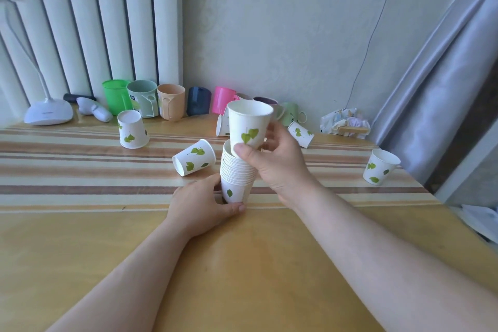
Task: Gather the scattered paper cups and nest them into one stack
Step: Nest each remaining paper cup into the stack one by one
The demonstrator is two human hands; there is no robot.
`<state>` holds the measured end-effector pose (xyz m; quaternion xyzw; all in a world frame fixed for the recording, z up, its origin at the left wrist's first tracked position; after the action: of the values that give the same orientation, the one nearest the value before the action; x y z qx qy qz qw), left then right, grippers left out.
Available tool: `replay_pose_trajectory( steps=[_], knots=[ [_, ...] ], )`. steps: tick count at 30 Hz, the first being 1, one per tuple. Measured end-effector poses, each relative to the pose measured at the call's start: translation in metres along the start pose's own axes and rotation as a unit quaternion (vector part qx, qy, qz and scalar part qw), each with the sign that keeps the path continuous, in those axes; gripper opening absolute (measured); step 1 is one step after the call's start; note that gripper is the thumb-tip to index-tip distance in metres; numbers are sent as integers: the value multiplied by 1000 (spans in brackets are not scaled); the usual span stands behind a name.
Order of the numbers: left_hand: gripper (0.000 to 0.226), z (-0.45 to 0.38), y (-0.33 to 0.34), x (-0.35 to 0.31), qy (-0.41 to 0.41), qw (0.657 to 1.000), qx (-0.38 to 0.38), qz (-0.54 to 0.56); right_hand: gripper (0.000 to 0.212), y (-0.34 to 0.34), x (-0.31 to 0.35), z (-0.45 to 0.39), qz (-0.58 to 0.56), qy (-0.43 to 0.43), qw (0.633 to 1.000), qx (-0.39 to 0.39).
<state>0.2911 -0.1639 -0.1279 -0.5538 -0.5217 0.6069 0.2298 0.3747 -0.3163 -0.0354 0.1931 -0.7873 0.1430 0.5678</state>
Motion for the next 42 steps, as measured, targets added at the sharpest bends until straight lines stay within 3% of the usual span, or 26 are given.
replay_pose_trajectory(
  steps=[5,13,17,20,24,26,28,30,32,37,42],
  knots=[
    [61,-1,1,0,3,1000,-4,-3,44,4,-20,7,-37,71,997,-1],
    [57,2,-1,-2,1,1000,2,1,77,-34,-27,23,7,84,996,23],
    [59,0,0,0,-11,1000,6,8,61,-82,-27,18,49,97,994,-7],
    [61,0,0,1,-10,1000,8,12,36,-135,-34,6,107,100,983,-108],
    [55,2,-2,1,-8,1000,14,13,10,-231,-64,9,231,128,911,-316],
    [55,0,-2,-6,-2,1000,13,0,21,-268,-76,9,260,132,876,-385],
    [56,-2,2,-13,5,1000,17,-10,51,-292,-85,1,257,140,860,-418],
    [57,-4,6,-17,8,1000,29,-5,81,-303,-91,-13,240,154,866,-411],
    [52,-5,8,-17,9,999,34,7,96,-306,-96,-27,213,149,885,-386],
    [36,-3,7,-21,12,999,29,23,73,-301,-101,-46,172,159,893,-385],
    [41,-2,1,-19,-1,1000,11,17,57,-233,-100,-41,216,143,925,-279]
  ],
)
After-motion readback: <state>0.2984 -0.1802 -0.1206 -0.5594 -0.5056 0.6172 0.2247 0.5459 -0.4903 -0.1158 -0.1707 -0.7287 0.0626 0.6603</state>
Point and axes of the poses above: each hand's wrist, its own z-axis away from the middle knuckle, its own y-axis out of the palm, x = y × z, the point moved 4 cm from there along -z, towards the middle knuckle, and after that the axes turned 8 degrees about -z, right-handed, at the moved point
